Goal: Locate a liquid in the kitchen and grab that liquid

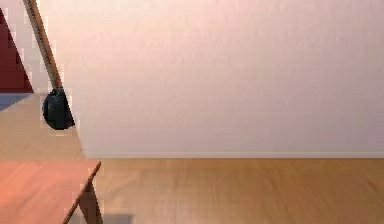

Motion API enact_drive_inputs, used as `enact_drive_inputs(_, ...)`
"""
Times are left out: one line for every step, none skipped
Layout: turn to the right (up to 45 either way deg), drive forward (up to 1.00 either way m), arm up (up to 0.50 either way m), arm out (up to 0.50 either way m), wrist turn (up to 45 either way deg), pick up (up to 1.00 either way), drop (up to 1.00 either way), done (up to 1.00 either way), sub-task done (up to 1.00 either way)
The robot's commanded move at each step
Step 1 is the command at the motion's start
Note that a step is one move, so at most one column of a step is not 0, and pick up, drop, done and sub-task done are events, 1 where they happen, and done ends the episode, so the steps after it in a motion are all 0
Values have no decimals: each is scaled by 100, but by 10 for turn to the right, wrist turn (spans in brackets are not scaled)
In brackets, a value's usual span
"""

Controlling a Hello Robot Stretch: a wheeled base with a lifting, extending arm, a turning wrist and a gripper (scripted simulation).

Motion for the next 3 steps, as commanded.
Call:
enact_drive_inputs(450, 0, 0, 0, 0, 0, 0, 0, 0)
enact_drive_inputs(450, 0, 0, 0, 0, 0, 0, 0, 0)
enact_drive_inputs(450, 0, 0, 0, 0, 0, 0, 0, 0)
